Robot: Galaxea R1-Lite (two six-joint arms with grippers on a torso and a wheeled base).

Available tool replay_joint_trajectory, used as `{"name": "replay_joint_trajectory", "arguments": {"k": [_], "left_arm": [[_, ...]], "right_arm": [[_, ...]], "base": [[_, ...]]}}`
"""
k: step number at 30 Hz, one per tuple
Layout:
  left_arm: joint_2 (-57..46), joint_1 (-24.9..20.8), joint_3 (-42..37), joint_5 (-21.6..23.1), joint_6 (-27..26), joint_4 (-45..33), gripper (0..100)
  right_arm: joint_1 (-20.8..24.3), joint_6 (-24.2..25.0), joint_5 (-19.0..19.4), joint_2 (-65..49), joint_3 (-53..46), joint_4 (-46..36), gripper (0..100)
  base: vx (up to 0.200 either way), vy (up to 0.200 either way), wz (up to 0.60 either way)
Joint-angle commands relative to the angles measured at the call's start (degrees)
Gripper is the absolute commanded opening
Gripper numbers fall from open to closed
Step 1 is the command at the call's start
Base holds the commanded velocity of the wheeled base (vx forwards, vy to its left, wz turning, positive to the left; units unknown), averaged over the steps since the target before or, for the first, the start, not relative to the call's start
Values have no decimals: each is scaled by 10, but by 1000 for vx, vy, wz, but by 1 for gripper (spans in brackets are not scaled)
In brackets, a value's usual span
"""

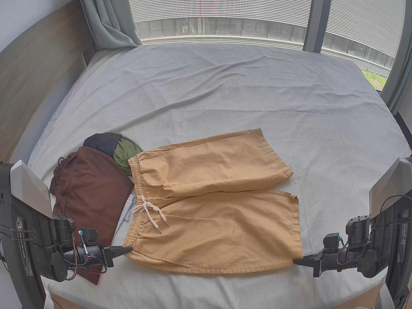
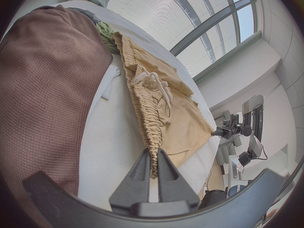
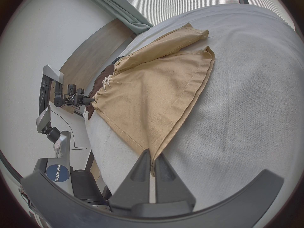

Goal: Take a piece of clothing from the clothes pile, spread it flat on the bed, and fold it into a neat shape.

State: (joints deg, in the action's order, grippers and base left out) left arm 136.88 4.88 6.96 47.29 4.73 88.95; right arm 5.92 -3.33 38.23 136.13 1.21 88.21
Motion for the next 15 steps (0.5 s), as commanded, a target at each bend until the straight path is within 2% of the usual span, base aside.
{"name": "replay_joint_trajectory", "arguments": {"k": [1, 15], "left_arm": [[1, 2, -6, 0, -3, 0, 0], [3, 4, -16, 2, -25, 0, 0]], "right_arm": [[1, -1, 0, -5, -8, 0, 0], [1, -2, 4, -19, -11, 0, 0]], "base": [[0, 0, 0], [0, 0, 0]]}}
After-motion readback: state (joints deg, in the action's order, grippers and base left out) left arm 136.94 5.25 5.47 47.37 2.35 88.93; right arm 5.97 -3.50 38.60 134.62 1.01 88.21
